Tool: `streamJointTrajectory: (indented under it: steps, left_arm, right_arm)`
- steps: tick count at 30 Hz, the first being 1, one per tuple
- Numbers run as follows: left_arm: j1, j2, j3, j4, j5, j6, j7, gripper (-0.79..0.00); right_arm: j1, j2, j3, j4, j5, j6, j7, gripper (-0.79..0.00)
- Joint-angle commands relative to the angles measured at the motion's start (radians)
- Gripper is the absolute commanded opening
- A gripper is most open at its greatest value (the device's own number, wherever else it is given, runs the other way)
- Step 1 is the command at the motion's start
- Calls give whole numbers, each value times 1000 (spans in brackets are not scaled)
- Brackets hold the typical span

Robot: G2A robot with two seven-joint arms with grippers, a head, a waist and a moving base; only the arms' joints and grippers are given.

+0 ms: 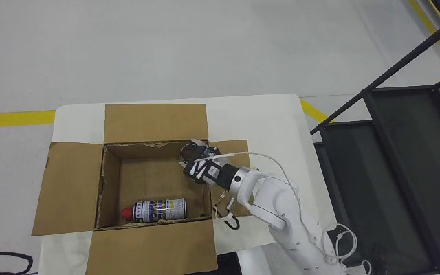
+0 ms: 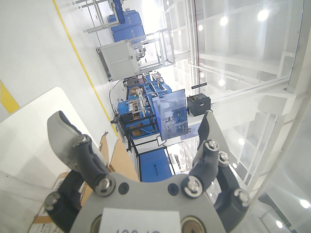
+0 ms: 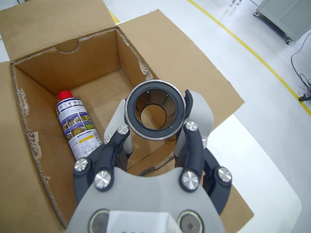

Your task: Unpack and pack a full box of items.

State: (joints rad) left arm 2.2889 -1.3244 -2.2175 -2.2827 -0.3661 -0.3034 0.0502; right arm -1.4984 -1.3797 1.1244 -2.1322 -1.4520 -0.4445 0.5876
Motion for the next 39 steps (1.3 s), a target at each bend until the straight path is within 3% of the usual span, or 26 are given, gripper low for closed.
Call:
streamJointTrajectory:
  steps: [1, 13, 39]
  left_arm:
    - [0, 0, 0, 0, 0, 0, 0, 0]
    - [0, 0, 0, 0, 0, 0, 0, 0]
    - [0, 0, 0, 0, 0, 0, 0, 0]
  right_arm:
    - [-42, 8, 39, -27, -8, 1, -20, -785]
    - [-222, 37, 190, -103, -53, 77, -114, -785]
    - [-409, 60, 358, 45, 16, 232, -307, -785]
